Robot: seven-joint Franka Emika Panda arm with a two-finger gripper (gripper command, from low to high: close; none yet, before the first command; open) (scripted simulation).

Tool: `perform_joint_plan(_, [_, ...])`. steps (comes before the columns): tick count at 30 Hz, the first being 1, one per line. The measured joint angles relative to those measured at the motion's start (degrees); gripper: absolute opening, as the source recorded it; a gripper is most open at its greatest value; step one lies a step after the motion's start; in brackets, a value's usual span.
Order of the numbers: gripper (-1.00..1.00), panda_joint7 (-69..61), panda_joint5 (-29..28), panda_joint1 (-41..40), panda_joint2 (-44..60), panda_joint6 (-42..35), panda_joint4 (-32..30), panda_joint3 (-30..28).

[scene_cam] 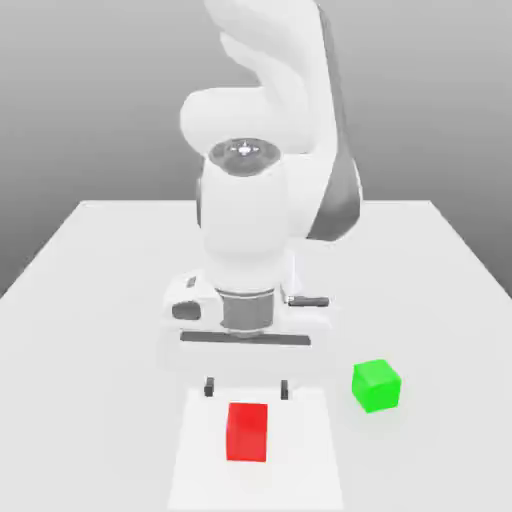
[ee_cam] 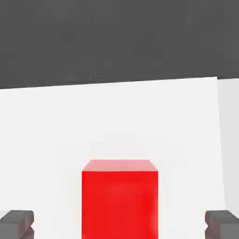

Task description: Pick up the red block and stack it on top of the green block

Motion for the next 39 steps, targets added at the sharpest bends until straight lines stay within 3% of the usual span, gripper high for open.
perform_joint_plan(2, [0.00, -0.2, 0.2, 0.1, 4.2, 3.5, 0.5, 0.0])
perform_joint_plan(3, [-1.00, -0.1, 0.2, 0.0, 5.9, 4.9, 0.8, 0.0])
perform_joint_plan(10, [-1.00, 0.0, 0.1, -0.1, 6.1, 5.2, 0.8, 0.1])
perform_joint_plan(16, [-1.00, 0.3, 0.0, 0.2, -4.8, -4.0, -0.9, 0.3])
perform_joint_plan(28, [-1.00, 15.5, 5.9, 17.3, -20.4, -10.1, -10.2, 12.8])
perform_joint_plan(36, [-1.00, 23.2, -2.6, 17.0, -7.9, 2.4, -10.4, 13.4])
perform_joint_plan(37, [1.00, 23.8, -3.5, 16.9, -6.7, 3.5, -10.4, 13.3])
perform_joint_plan(39, [1.00, 23.8, -3.5, 17.0, -6.7, 3.5, -10.4, 13.3])
